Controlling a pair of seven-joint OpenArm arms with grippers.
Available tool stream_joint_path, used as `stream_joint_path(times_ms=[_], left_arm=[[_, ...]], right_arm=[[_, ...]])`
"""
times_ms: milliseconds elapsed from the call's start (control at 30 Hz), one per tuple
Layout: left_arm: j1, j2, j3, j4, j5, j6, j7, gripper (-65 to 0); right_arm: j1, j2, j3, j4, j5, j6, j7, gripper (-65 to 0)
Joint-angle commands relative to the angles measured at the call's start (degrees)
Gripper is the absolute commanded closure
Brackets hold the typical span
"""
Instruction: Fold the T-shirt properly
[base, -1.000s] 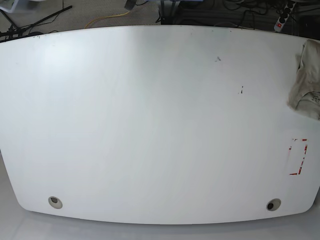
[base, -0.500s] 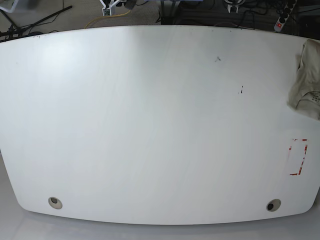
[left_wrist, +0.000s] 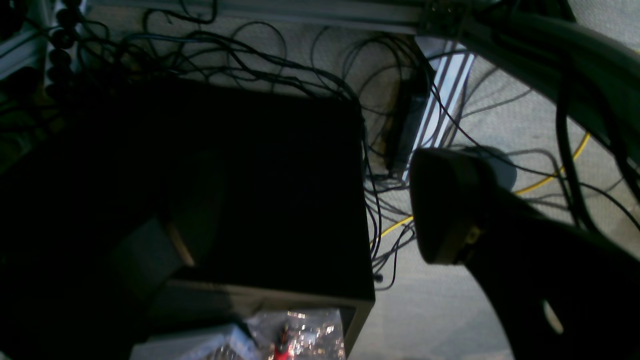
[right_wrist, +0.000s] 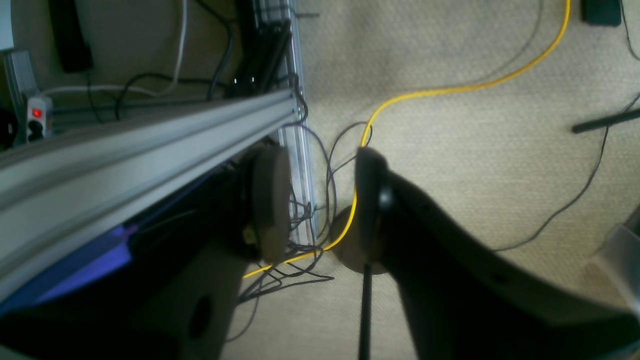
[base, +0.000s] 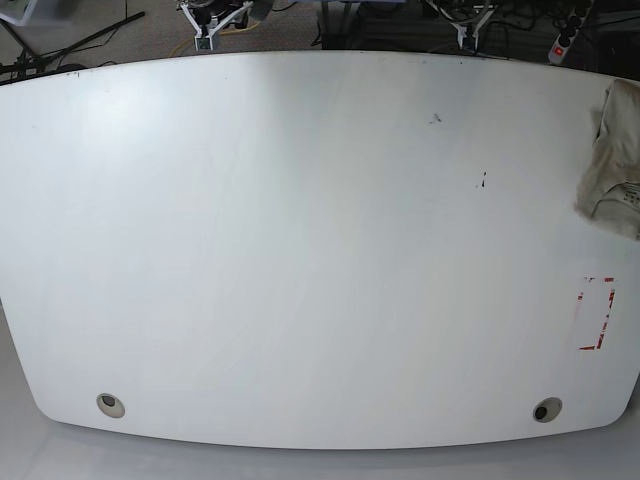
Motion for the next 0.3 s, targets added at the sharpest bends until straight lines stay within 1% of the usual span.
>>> stream_joint_path(times_ms=[0,267], left_arm=[[0.2,-0.3,0.0,0.1,0.1,0.4,0.2,-52.6],[0.2,-0.3,0.0,0.1,0.1,0.4,0.2,-52.6]], right_arm=[[-0.5,0.4,0.0,0.1,0.0,0.2,-0.7,-20.8],[-0.7,0.3,0.0,0.1,0.0,0.2,-0.7,-20.8]])
